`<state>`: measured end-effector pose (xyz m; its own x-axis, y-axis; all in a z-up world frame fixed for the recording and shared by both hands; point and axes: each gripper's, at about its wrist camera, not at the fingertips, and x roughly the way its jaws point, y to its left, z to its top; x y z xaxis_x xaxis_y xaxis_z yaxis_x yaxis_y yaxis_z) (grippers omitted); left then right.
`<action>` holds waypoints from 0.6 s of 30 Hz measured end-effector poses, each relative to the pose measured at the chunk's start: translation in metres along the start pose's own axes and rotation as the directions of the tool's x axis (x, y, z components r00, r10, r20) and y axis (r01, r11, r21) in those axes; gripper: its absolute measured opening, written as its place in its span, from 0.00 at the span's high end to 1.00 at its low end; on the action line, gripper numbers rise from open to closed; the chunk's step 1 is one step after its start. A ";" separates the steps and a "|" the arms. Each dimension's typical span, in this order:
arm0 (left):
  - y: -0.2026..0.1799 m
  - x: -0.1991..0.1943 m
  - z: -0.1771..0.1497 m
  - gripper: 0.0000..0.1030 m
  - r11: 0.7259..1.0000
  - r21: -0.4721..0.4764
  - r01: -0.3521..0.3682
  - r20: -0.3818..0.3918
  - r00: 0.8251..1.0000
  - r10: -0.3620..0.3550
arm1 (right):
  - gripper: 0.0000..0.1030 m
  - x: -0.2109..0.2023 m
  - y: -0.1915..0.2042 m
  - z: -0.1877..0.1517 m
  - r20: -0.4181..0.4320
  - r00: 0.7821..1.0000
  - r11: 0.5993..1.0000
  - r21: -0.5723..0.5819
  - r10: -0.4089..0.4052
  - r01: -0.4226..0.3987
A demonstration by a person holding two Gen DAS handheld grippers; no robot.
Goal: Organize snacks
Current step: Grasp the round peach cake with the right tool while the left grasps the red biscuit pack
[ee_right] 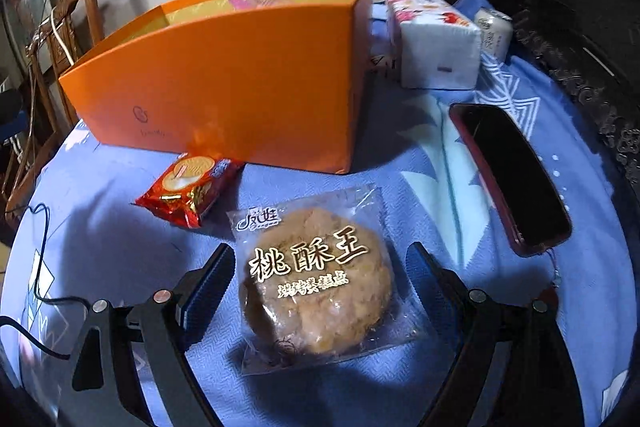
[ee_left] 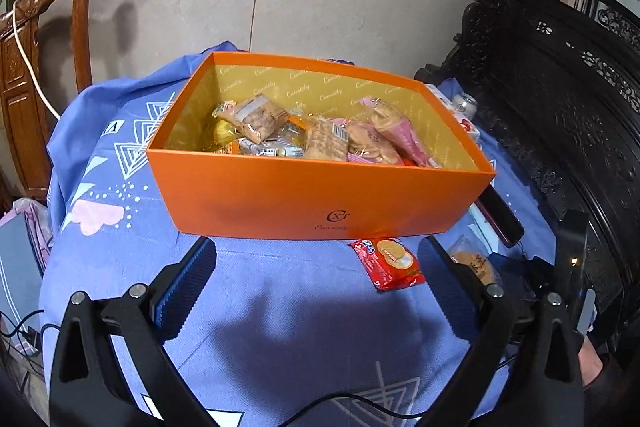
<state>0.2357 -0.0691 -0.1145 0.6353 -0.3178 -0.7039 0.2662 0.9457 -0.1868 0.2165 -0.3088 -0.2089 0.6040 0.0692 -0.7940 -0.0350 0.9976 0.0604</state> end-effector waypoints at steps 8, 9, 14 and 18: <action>-0.008 0.015 -0.005 0.04 1.000 0.002 0.004 -0.044 0.999 -0.004 | 0.23 0.011 0.008 -0.002 -0.023 0.999 0.999 -0.043 -0.025 0.024; -0.011 0.016 -0.006 0.04 1.000 0.005 0.005 -0.048 0.999 -0.005 | 0.23 0.010 0.008 -0.003 -0.020 0.999 0.999 -0.044 -0.028 0.027; -0.028 0.031 -0.009 0.04 1.000 0.024 0.018 -0.075 0.997 -0.016 | 0.24 -0.003 0.011 -0.012 -0.008 0.999 0.999 -0.012 -0.033 0.033; -0.047 0.053 -0.011 0.04 0.998 0.041 0.040 -0.110 0.993 -0.035 | 0.24 -0.025 0.007 -0.028 0.009 1.000 0.998 0.062 -0.013 0.013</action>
<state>0.2489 -0.1297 -0.1509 0.5417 -0.3416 -0.7681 0.3212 0.9285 -0.1864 0.1792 -0.3032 -0.2054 0.6115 0.0559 -0.7892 0.0223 0.9959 0.0878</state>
